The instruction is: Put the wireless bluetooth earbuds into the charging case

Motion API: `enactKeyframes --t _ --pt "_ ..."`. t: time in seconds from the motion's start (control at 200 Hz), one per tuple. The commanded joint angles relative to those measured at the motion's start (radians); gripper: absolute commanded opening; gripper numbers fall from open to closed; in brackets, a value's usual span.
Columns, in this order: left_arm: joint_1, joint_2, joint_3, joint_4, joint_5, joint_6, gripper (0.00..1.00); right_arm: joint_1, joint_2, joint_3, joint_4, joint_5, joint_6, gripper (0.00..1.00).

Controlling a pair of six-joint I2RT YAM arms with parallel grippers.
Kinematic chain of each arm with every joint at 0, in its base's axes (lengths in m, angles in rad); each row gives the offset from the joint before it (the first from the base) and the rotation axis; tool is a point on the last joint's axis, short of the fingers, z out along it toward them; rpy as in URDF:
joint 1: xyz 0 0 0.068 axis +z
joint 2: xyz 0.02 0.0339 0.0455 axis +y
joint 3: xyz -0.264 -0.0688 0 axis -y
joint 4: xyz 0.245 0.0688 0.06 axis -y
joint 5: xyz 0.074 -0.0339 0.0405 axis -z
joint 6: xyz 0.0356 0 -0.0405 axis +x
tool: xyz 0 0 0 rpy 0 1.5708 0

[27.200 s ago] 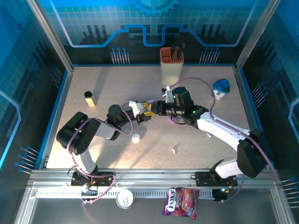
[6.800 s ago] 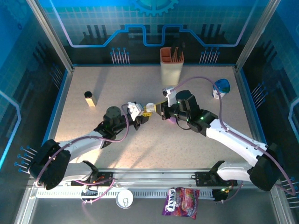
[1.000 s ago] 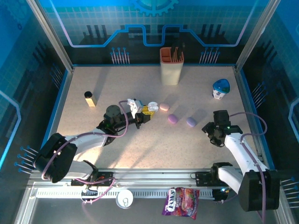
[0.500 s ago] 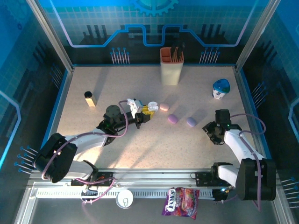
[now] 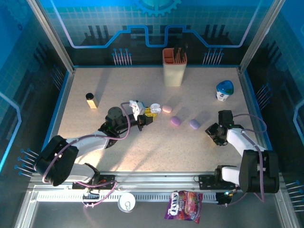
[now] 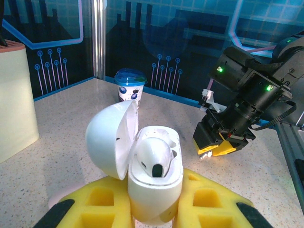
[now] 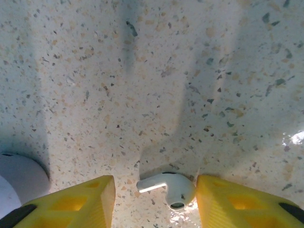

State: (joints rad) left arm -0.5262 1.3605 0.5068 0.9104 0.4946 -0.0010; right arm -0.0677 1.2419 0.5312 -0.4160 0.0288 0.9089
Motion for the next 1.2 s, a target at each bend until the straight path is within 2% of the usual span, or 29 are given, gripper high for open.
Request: enactKeyframes --t 0.0,0.45,0.62,0.84,0.95,1.06,1.196 --pt "0.003 -0.020 -0.001 0.009 0.005 0.003 0.00 -0.020 0.029 0.033 0.026 -0.032 -0.043 0.48" --pt "0.004 -0.023 -0.016 0.021 -0.007 0.008 0.00 -0.022 0.089 0.111 0.022 -0.062 -0.090 0.38" --pt "0.004 -0.021 -0.020 0.027 -0.009 0.006 0.00 -0.022 0.102 0.144 -0.008 -0.081 -0.130 0.41" --pt "0.004 -0.021 -0.021 0.025 -0.010 0.010 0.00 -0.025 0.108 0.247 -0.219 0.057 -0.212 0.49" --pt "0.003 -0.014 -0.020 0.028 -0.009 0.012 0.00 -0.029 0.147 0.277 -0.271 0.002 -0.220 0.49" --pt "0.003 -0.012 -0.021 0.035 -0.008 0.009 0.00 -0.029 0.179 0.280 -0.281 -0.068 -0.217 0.45" --pt "0.004 -0.014 -0.025 0.033 -0.011 0.014 0.00 -0.030 0.215 0.294 -0.306 -0.081 -0.226 0.41"
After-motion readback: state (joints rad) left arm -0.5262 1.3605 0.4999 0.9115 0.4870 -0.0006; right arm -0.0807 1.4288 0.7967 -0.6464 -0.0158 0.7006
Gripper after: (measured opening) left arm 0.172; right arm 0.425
